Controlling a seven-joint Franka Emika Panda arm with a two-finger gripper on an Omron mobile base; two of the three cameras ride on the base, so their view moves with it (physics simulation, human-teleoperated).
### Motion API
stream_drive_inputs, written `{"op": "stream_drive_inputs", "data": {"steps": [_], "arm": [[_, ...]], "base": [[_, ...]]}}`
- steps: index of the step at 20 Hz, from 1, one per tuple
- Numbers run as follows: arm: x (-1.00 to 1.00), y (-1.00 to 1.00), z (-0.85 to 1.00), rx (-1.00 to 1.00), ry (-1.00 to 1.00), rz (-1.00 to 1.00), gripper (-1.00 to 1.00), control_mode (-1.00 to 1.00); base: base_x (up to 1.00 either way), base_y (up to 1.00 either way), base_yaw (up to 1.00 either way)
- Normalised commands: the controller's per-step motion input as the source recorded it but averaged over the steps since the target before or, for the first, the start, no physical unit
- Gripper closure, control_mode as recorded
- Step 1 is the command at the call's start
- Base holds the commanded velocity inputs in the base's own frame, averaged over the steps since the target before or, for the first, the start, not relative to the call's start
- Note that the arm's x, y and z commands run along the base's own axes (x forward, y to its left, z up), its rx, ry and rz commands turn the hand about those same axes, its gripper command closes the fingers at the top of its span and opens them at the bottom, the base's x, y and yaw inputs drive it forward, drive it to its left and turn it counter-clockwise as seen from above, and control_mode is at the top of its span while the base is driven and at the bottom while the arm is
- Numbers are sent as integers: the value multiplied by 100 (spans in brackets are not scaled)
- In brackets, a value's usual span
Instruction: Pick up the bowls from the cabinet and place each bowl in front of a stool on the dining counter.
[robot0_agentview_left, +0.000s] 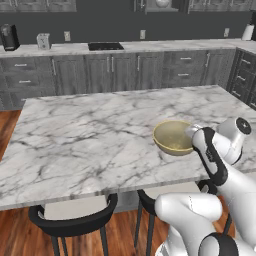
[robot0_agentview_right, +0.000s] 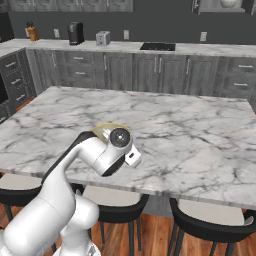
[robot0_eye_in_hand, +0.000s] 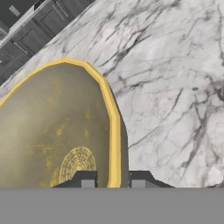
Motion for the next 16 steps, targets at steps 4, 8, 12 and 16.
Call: {"op": "stream_drive_inputs", "data": {"steps": [4,8,12,16], "arm": [[22,0,-38,0,0,0,100,-100],[7,0,-29,0,0,0,100,-100],[0,0,-13,0,1,0,100,-100],[0,-1,-17,0,1,0,100,-100]], "base": [[0,0,0],[0,0,0],[0,0,0],[0,0,0]]}}
